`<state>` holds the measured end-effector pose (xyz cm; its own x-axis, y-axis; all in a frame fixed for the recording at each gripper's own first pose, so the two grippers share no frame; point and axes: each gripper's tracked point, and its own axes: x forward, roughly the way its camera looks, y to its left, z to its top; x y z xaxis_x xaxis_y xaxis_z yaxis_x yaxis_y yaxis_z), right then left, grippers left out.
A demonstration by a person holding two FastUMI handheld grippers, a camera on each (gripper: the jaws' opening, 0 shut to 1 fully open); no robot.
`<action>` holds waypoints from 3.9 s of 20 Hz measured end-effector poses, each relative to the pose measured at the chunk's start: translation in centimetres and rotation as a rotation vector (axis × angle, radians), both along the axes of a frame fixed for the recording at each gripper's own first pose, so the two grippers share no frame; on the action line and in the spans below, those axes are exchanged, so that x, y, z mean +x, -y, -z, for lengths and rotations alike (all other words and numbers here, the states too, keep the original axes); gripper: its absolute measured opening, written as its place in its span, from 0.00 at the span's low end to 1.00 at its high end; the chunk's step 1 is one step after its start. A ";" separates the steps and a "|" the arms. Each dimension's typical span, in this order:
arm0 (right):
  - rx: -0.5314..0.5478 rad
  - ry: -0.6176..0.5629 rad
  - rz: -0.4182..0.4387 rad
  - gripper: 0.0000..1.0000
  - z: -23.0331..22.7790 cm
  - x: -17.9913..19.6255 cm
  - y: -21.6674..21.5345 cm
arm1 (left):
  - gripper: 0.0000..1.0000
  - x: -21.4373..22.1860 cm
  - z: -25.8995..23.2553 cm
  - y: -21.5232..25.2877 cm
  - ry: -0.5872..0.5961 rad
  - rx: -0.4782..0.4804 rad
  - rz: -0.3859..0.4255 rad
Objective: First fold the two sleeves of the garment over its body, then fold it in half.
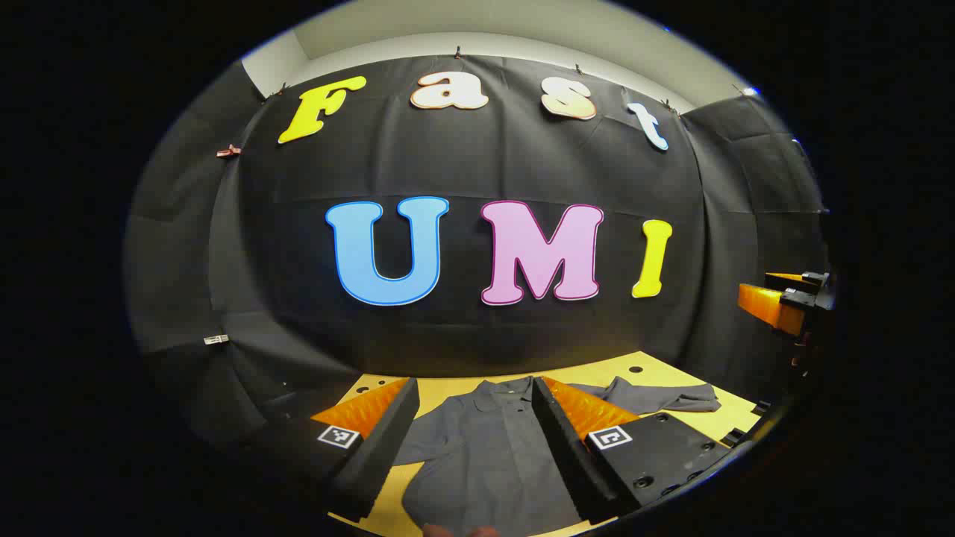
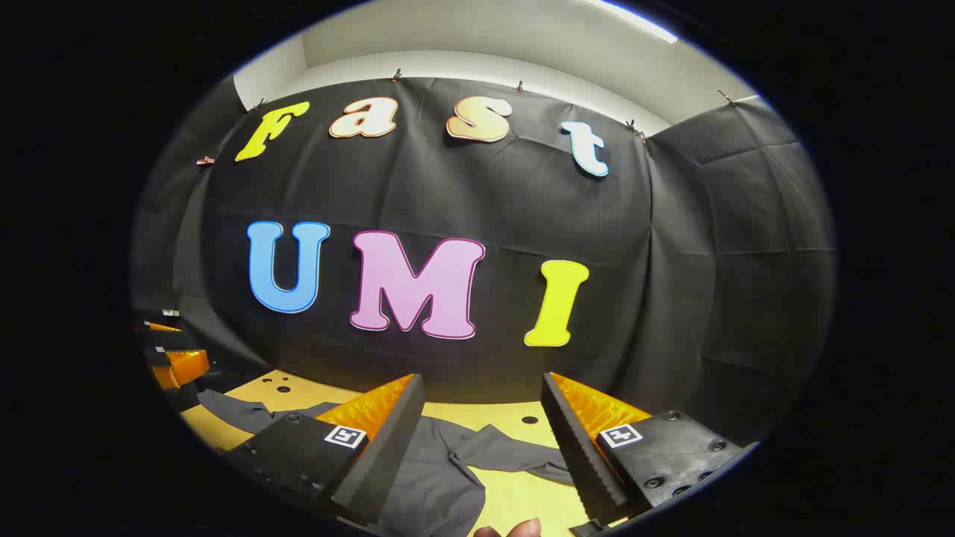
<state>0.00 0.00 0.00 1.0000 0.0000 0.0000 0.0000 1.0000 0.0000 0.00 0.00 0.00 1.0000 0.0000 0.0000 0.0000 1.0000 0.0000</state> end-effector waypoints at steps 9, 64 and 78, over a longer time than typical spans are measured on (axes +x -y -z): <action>-0.003 -0.016 -0.001 0.97 1.1 2.6 2.4 | 0.96 2.3 -0.3 3.9 0.008 -0.001 0.018; 0.167 -0.764 0.178 0.09 42.6 16.7 24.3 | 0.94 1.9 6.7 6.8 -0.236 -0.048 -0.167; 0.089 -0.615 0.258 0.08 30.9 7.2 19.2 | 0.94 1.9 6.5 -0.8 -0.183 -0.052 0.003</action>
